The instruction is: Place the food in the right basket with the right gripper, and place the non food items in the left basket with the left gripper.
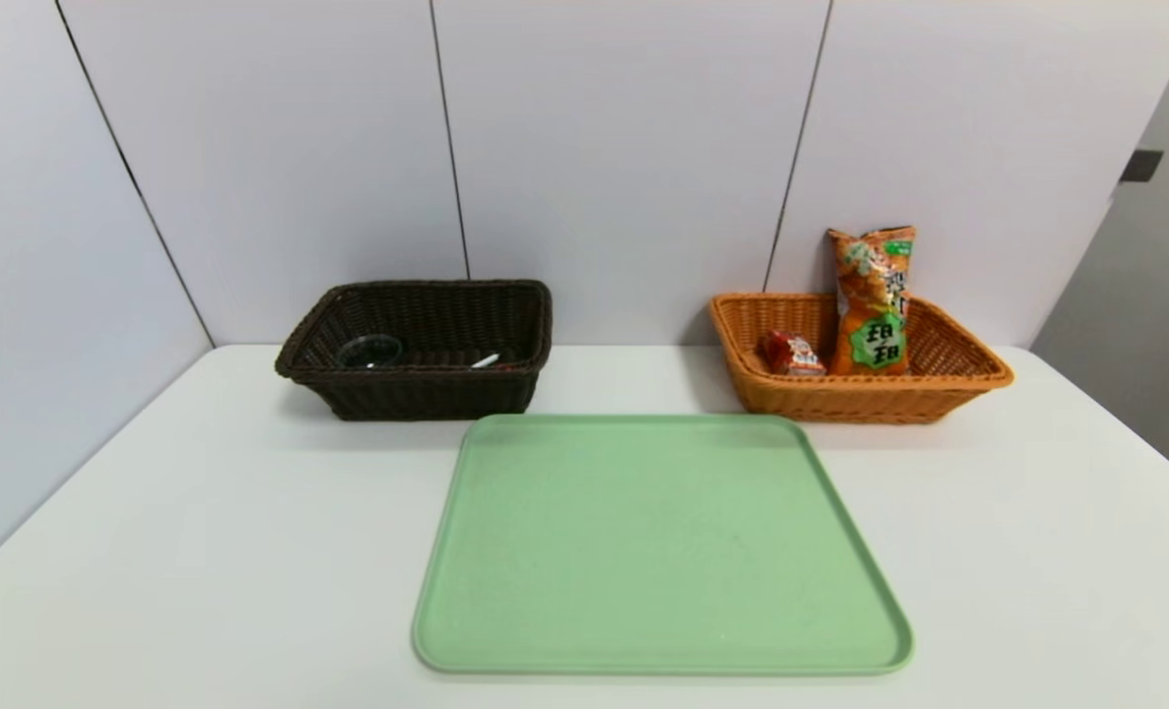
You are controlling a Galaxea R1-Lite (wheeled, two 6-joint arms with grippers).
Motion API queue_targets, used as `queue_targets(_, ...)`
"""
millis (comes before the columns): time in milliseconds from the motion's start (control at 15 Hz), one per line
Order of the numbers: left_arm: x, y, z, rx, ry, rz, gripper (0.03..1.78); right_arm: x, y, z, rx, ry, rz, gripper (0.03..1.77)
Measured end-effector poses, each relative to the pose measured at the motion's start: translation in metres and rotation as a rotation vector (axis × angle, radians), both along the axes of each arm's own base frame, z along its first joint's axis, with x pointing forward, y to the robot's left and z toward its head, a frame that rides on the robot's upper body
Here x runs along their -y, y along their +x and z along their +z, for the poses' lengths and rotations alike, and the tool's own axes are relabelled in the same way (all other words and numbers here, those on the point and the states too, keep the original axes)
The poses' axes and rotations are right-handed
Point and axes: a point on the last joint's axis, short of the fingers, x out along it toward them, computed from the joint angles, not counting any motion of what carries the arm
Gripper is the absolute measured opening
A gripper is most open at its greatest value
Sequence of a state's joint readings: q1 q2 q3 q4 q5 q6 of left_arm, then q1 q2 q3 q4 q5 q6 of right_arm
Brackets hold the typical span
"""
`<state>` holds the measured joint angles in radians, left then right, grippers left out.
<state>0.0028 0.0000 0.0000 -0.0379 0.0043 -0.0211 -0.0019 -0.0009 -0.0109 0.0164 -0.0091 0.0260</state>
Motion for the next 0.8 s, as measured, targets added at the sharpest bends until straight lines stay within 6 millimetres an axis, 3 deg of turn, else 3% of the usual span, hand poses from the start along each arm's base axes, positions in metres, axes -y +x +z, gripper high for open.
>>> queue_targets(800, 0.0000, 0.0000, 0.0003, 0.003, -0.001, 0.000, 1.69, 0.0000, -0.0001, 0.0003, -0.001, 0.001, 0.000, 1.71)
